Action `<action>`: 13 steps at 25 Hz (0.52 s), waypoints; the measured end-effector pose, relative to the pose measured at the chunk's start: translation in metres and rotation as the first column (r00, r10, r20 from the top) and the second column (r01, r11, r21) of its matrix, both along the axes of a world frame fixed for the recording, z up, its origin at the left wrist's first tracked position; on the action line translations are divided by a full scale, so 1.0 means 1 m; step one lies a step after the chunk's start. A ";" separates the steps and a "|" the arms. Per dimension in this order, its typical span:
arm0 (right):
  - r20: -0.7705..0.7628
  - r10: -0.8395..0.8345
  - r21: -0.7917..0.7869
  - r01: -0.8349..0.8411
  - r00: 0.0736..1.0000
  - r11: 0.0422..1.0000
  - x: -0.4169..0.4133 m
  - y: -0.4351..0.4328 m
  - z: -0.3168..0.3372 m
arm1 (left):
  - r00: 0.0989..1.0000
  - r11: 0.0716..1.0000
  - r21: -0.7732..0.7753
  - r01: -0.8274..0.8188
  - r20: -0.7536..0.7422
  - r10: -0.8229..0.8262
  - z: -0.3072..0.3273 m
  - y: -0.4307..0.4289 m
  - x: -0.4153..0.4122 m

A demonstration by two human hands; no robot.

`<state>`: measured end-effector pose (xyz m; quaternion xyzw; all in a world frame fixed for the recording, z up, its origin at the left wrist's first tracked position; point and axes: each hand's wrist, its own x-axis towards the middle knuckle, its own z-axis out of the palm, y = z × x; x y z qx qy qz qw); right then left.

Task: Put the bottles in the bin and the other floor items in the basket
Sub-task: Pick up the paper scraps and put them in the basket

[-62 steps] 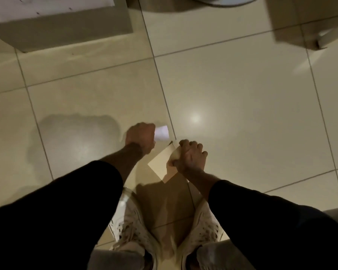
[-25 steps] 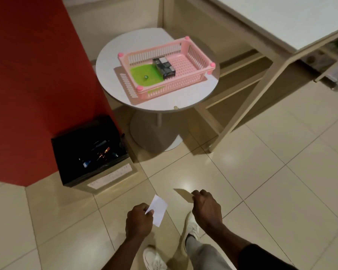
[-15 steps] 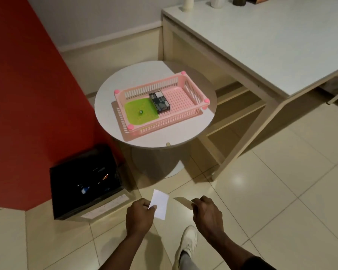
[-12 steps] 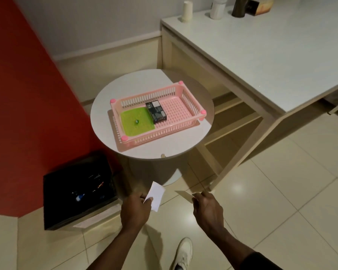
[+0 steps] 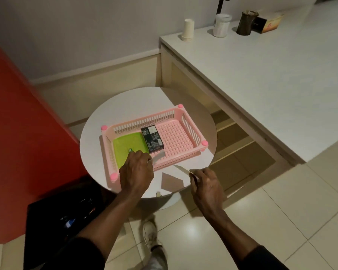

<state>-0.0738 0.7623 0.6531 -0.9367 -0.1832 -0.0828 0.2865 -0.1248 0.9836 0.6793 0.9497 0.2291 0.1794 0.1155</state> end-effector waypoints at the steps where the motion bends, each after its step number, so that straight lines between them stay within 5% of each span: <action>1: 0.002 -0.003 0.017 0.003 1.000 1.000 0.010 0.009 0.005 | 1.000 1.000 0.021 0.022 -0.022 -0.021 0.000 0.009 0.016; 7: 0.009 -0.041 0.045 0.040 0.999 0.998 0.075 0.056 0.023 | 0.931 0.967 0.029 0.254 -0.280 -0.236 -0.028 0.040 0.088; 13: -0.006 -0.097 -0.004 0.097 0.995 0.995 0.132 0.076 0.029 | 0.861 0.958 -0.055 0.282 -0.426 -0.277 -0.051 0.043 0.115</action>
